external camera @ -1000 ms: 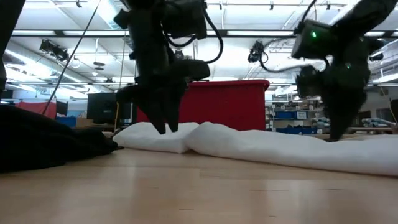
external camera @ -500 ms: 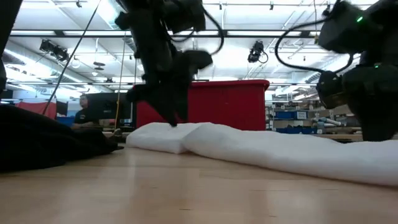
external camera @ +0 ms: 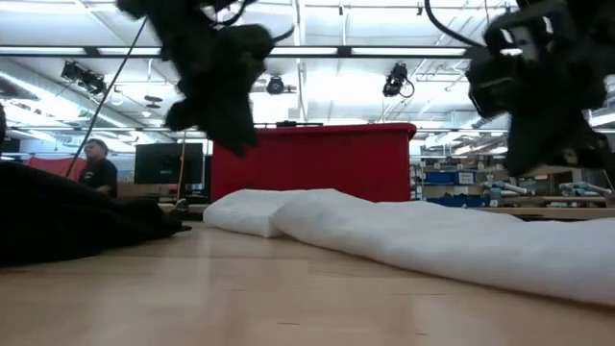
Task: Fold laundry
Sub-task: Fold the white shirt
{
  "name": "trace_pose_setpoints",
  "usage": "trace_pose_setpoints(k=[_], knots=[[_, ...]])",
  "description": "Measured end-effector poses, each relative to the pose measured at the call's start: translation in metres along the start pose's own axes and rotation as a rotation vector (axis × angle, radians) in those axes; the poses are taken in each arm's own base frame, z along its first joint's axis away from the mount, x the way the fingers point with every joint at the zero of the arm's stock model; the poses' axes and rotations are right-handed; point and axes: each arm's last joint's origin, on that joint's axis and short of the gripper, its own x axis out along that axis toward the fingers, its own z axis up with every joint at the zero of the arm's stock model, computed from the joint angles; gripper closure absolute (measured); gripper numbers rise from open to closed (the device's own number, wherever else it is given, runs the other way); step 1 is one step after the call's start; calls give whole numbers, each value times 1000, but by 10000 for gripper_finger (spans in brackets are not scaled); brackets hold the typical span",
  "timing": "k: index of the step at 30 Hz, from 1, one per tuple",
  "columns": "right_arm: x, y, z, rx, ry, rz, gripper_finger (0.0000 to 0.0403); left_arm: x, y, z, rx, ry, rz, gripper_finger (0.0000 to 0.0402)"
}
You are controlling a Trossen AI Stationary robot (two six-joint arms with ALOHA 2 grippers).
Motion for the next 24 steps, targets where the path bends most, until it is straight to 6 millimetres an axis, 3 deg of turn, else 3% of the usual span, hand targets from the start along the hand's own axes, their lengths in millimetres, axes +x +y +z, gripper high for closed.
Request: trace_pose_setpoints(k=[4,8,13,19,24], knots=[[-4,8,7,-36,-92,7,345,6,9,-30,-170,-33,-95,260],[-6,6,20,-134,-55,-31,328,10,7,-45,-241,-13,-99,251],[-8,-14,51,-257,54,-76,288,19,-2,-48,-373,-65,-131,201],[-16,-37,99,-300,-49,-70,232,42,-12,-48,-611,-107,-200,119],[-24,-50,127,-273,-131,-23,192,63,-13,-55,-835,-81,-200,83]])
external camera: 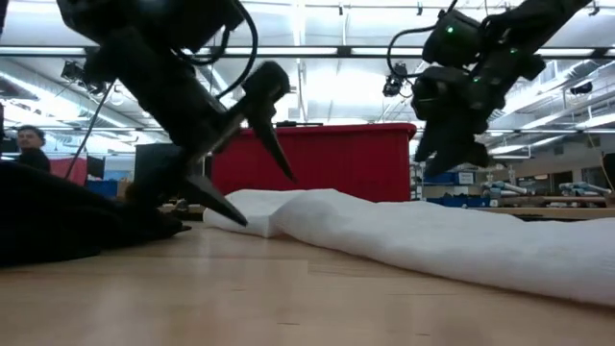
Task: Fold laundry
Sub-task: Fold the white shirt
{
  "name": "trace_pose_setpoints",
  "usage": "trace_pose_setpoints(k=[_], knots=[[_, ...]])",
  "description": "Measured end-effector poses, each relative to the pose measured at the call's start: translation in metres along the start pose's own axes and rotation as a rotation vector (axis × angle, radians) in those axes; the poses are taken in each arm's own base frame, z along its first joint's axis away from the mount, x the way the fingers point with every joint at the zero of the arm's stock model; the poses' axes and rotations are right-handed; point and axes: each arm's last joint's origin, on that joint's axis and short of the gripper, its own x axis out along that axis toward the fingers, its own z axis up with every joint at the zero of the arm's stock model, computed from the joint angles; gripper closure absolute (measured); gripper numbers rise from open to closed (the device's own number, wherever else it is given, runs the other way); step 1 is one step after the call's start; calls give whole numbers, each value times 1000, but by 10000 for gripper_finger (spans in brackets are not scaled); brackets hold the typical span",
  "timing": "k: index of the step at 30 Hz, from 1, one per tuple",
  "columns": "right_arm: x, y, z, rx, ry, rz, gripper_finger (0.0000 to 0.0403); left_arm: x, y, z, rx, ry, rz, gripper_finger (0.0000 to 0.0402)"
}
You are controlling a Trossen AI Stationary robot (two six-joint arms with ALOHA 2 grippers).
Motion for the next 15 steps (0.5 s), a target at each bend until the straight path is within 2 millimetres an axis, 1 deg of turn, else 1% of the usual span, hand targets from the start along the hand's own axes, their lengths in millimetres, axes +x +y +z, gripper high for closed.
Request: trace_pose_setpoints(k=[3,5,8,11,15], knots=[[-3,-11,10,-5,-39,0,172,9,1,-3,-119,6,-22,79],[-6,-19,14,-5,-48,-2,163,14,-5,-5,-165,11,-49,81],[-8,-29,18,-12,-48,-6,152,27,-16,-8,-182,17,-48,88],[-8,-37,20,5,-38,-23,147,41,-17,-3,-194,60,-11,95],[-9,-41,20,24,-27,-30,148,47,-17,8,-196,96,9,105]])
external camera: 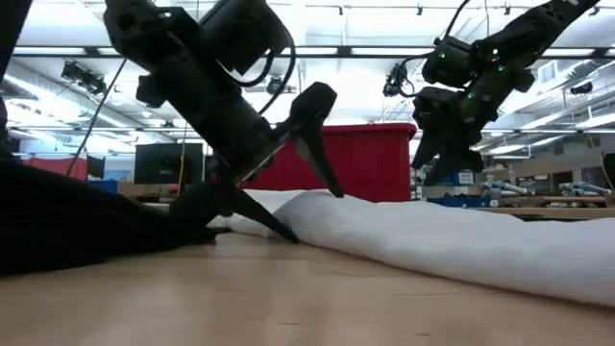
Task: Fold laundry
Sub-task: Fold the white shirt
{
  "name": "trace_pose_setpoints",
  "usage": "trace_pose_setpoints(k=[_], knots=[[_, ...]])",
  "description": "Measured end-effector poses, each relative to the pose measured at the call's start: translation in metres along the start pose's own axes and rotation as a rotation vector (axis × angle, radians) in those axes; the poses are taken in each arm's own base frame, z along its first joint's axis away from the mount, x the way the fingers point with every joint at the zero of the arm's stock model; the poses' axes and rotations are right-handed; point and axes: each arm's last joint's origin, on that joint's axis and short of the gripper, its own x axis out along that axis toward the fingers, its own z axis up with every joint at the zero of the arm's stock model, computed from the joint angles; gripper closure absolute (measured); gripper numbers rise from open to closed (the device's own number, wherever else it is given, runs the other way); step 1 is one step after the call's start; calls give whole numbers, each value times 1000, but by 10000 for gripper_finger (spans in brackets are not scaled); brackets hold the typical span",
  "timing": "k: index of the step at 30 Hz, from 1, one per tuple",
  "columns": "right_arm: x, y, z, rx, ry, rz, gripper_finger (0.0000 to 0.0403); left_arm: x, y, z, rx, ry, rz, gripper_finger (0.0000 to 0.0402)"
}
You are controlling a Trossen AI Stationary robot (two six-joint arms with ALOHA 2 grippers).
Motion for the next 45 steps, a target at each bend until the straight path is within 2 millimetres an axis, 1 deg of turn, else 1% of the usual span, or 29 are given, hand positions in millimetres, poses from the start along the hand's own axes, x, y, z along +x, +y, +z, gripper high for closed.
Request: trace_pose_setpoints(k=[4,7,12,15,17,19,23,28,32,34,37,39,42,45], knots=[[0,-1,-1,-3,12,-10,151,-1,2,10,43,-23,65,122],[2,-2,-2,0,20,-21,152,-2,4,14,96,-30,103,143],[14,-6,-3,13,59,-36,153,-3,6,15,148,-4,130,177],[24,-9,-5,24,105,-24,153,-6,4,22,164,13,152,191],[31,-11,-6,32,134,3,153,-11,1,29,171,13,161,196],[35,-12,-7,39,155,4,153,-12,-2,38,166,8,152,197],[38,-20,-8,64,171,-42,153,-7,-7,53,169,-10,100,198],[31,-27,-6,75,170,-33,153,-5,-8,56,191,-20,89,198],[31,-31,-4,61,176,-12,153,-4,-8,58,223,-24,88,208],[35,-32,-5,36,193,24,153,-4,-9,62,258,-31,83,218],[45,-31,-6,28,229,131,153,-3,-13,75,292,-63,67,241],[50,-31,-7,37,254,173,153,-3,-16,85,324,-83,46,259],[57,-31,-10,32,264,147,153,-4,-19,95,371,-70,30,285],[65,-33,-8,22,241,101,154,-5,-18,102,422,-9,39,305]])
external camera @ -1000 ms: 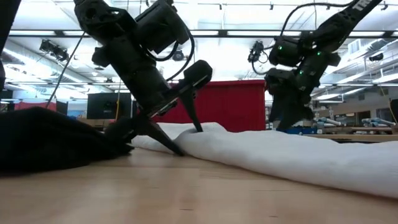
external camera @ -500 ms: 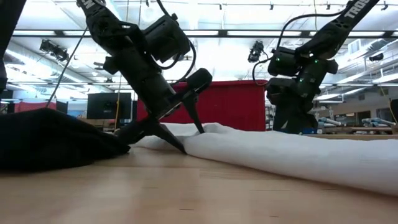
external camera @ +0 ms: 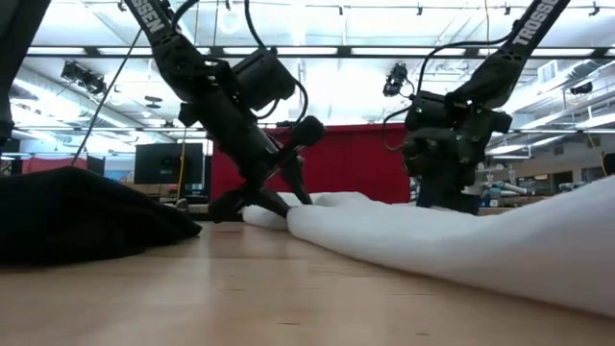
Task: Fold laundry
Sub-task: Fold the white shirt
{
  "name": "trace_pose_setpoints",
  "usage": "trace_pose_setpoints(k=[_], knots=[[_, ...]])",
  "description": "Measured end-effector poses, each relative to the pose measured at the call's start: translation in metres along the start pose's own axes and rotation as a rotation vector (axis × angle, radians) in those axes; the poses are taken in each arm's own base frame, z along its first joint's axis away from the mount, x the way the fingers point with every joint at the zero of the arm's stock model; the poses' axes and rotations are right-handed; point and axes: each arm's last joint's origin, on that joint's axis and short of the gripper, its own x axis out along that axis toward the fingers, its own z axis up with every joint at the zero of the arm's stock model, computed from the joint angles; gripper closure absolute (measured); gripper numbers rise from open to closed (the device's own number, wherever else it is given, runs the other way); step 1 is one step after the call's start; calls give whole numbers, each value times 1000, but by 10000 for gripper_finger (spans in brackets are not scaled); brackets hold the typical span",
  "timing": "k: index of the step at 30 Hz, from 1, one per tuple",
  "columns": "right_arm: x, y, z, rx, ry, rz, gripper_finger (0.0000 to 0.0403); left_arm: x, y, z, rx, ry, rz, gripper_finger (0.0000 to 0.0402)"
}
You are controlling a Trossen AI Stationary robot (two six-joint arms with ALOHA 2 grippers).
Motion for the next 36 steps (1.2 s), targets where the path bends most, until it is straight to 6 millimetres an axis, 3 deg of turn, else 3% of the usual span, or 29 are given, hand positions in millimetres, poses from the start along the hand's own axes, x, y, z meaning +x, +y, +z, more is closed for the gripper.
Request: trace_pose_setpoints(k=[5,12,19,24,36], knots=[[5,-1,7,155,-64,-14,161,-1,6,0,-42,76,39,309],[6,2,6,247,-93,-51,164,0,7,-3,-87,56,84,258],[-23,12,4,298,-230,-187,164,0,9,0,-50,62,82,241],[-37,15,3,222,-298,-299,164,1,10,-3,30,63,93,245],[11,-1,14,157,-170,-76,168,1,13,1,169,25,119,246]])
